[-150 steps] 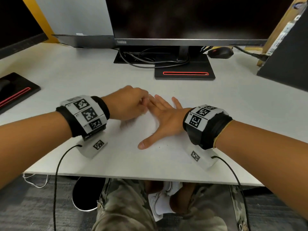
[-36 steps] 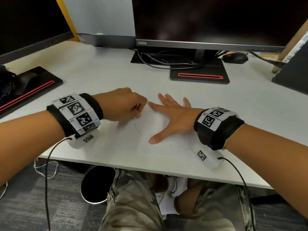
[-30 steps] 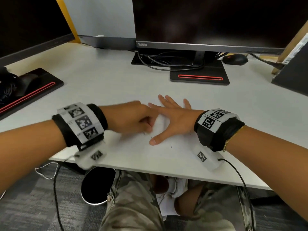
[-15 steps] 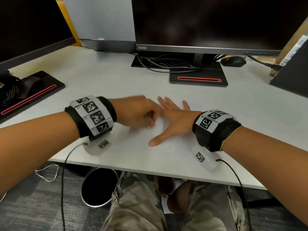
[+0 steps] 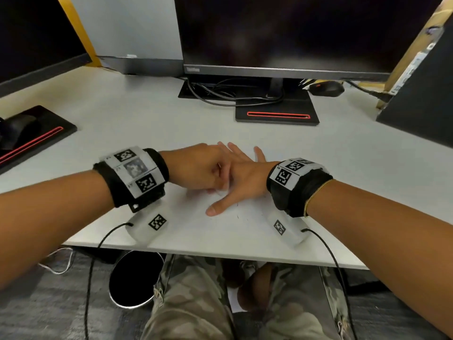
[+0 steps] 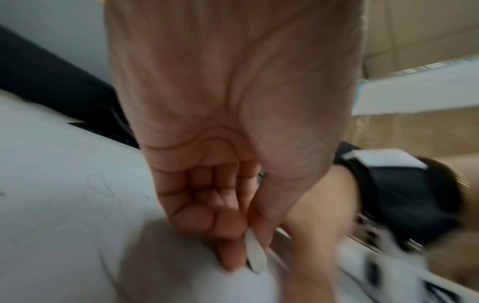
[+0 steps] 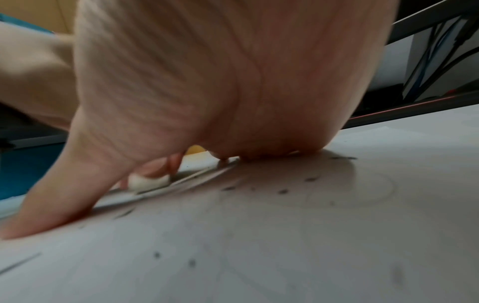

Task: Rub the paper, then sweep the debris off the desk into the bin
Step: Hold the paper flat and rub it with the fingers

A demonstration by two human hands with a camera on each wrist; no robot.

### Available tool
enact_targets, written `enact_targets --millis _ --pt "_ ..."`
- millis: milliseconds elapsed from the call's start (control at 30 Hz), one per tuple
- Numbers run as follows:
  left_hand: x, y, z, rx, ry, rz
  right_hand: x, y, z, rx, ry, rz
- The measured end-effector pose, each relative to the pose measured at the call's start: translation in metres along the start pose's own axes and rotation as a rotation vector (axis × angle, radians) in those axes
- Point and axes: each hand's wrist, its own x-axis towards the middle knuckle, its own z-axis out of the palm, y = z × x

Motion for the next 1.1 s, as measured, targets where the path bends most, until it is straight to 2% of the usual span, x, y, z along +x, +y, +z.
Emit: enact_targets --millis 100,233,267,367,400,500,533,633,667,767,867,1000,1100 --pt "0.001 -0.010 -0.007 0.051 0.164 -0.059 0.005 0.007 0.005 -0.037 0.018 0.004" --pt "-0.008 0.002 0.010 0.000 -0.055 0.070 0.009 0.009 0.007 -0.049 0.007 0.009" --pt "-0.008 0.001 0.007 -0.003 -0.040 0.052 0.008 0.008 0.007 -0.045 0.004 0.010" --pt "-0.003 -0.007 0.001 -0.005 0.150 -0.028 0.006 0.007 0.005 -0.043 0.003 0.016" --pt "-0.003 -0.003 0.005 0.007 0.145 -0.017 0.006 0.006 0.005 -0.046 0.000 0.019" --pt "-0.010 0.009 0.014 -0.028 -0.016 0.061 0.005 0.004 0.005 -0.050 -0.015 0.019" --pt "-0.013 0.005 0.009 -0.033 -0.010 0.043 0.003 0.003 0.003 -0.060 -0.025 0.022" --pt "-0.022 -0.023 -0.017 -0.068 0.170 -0.051 -0.007 0.001 -0.015 -0.129 -0.091 0.024" --pt "-0.025 -0.031 -0.019 -0.066 0.193 -0.064 -0.010 -0.001 -0.022 -0.150 -0.110 0.001" --pt "-0.032 -0.038 -0.006 -0.036 0.181 -0.074 -0.013 -0.007 -0.022 -0.145 -0.145 -0.062" --pt "-0.035 -0.027 0.010 -0.077 0.237 -0.069 -0.013 -0.009 -0.009 -0.111 -0.152 -0.068" --pt "-0.044 -0.013 0.021 -0.119 0.072 0.013 -0.010 -0.008 0.003 -0.107 -0.125 -0.059" --pt "-0.040 -0.024 0.009 -0.085 0.184 -0.038 -0.007 -0.010 0.009 -0.121 -0.098 -0.049"
